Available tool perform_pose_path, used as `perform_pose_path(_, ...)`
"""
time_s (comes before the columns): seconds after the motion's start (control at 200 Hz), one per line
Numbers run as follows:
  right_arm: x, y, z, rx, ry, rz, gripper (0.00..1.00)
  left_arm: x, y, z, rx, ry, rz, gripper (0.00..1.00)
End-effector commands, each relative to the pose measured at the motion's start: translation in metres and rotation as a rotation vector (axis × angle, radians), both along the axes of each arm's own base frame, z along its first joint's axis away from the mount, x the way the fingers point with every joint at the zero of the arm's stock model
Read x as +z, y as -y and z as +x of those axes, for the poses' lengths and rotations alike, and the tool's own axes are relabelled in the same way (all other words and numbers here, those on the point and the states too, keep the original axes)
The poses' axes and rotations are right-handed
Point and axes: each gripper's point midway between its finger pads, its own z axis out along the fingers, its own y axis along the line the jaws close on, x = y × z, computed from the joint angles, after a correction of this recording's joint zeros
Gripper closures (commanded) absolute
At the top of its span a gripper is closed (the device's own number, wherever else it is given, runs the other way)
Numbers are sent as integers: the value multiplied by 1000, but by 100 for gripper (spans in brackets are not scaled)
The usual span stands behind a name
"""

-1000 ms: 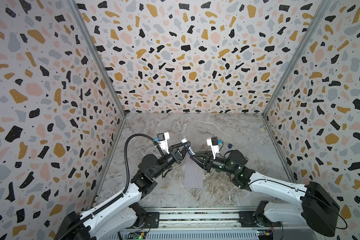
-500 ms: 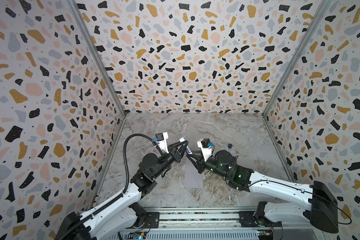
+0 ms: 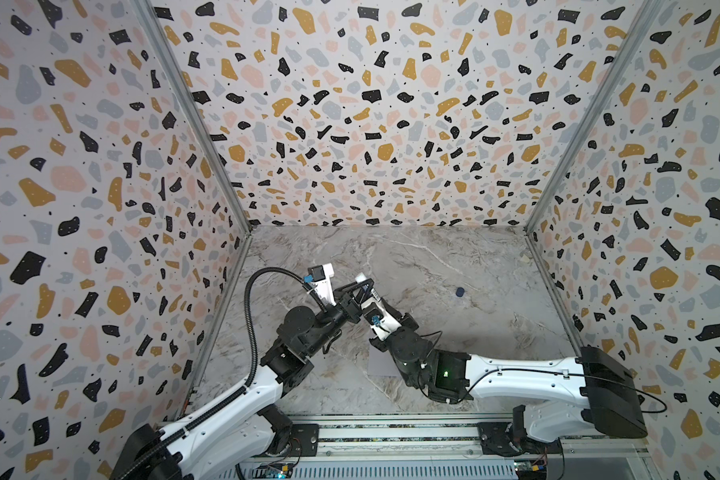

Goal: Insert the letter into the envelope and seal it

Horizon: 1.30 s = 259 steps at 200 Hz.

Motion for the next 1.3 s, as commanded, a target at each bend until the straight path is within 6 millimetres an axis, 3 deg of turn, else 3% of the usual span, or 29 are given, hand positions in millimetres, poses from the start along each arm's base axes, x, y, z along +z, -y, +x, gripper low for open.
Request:
perform_pose_path(0.0, 39, -8, -6, -13, 108, 5, 100, -7, 12, -10, -75, 9, 35, 100)
perform_pose_path(0.16, 38, -8, -8, 5, 95, 31, 100, -5, 12, -11, -75, 12, 33, 100)
perform_pose_path(0.245, 40, -10, -14, 62, 66, 82, 92, -2, 11, -11, -74, 17, 25, 100)
perform_pose_path(0.315, 39, -14, -23, 158, 10, 139, 80, 3, 10, -12, -73, 24, 13, 100)
perform_pose_path(0.39, 38, -16, -31, 273, -86, 220, 56, 10, 10, -12, -73, 35, 1, 100)
perform_pose_path(0.476, 38, -17, -43, 442, -219, 317, 41, 17, 9, -13, -70, 51, -3, 100)
perform_pose_path(0.681, 43, 13, -53, 685, -414, 550, 0, 28, 7, -18, -77, 74, -13, 100)
perform_pose_path(0.871, 46, 41, -55, 848, -522, 675, 0, 33, 7, -20, -90, 90, -22, 100)
perform_pose_path(0.971, 43, 49, -54, 902, -590, 710, 8, 36, 8, -22, -100, 99, -32, 100)
perform_pose_path(1.292, 39, 41, -52, 1025, -763, 807, 17, 44, 10, -26, -126, 116, -67, 100)
